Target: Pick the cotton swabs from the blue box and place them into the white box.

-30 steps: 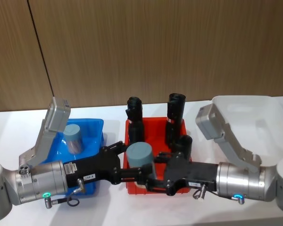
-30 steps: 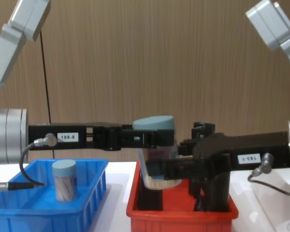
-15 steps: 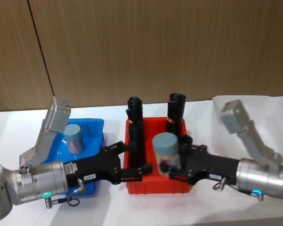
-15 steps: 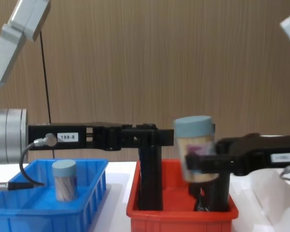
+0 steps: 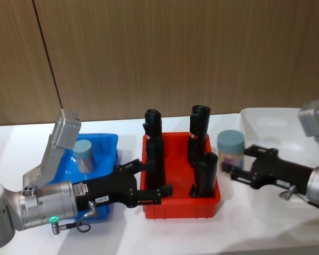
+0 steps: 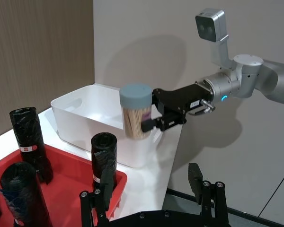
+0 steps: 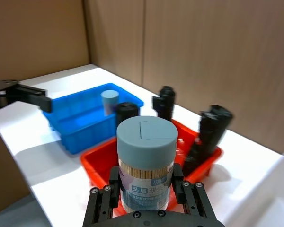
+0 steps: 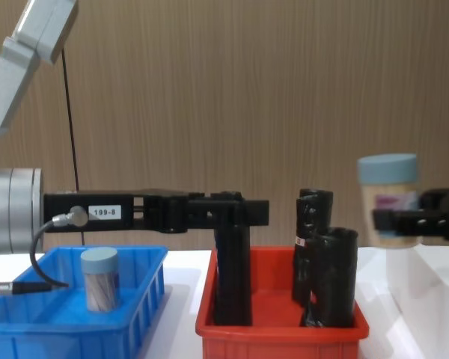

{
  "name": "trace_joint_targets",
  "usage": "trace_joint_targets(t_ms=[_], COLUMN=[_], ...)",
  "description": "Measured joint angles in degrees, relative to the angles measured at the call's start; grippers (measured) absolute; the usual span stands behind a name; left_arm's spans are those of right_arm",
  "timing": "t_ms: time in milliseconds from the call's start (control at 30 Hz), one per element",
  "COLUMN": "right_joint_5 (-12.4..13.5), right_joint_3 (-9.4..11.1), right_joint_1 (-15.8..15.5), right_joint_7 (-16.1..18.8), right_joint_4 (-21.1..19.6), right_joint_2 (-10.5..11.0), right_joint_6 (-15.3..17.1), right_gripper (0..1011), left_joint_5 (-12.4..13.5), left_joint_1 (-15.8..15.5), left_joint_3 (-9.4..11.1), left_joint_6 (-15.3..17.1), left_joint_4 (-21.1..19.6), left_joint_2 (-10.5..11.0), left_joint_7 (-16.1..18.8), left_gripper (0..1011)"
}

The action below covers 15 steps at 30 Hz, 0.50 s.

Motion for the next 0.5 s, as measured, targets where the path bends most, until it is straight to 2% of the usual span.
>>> trace_joint_targets(t_ms=[200,500], right_joint_5=[1.39,2.06], right_joint_3=[1.84,3.40], right_joint_1=[-0.71,-0.80], right_joint_7=[-2.37,-6.55], right_joint_4=[-0.31,0.78], right_joint_2=[2.02,3.35], right_joint_6=[-0.75,-1.25], right_gripper=[640,640], left_joint_5=[0.00,0.00], left_joint_1=[0.00,0.00], left_joint_3=[0.00,0.00], left_joint_6=[0.00,0.00], left_joint_4=[0.00,0.00], left_joint_2=[0.00,0.00], left_joint_7=[0.00,0.00], left_gripper=[1004,1004])
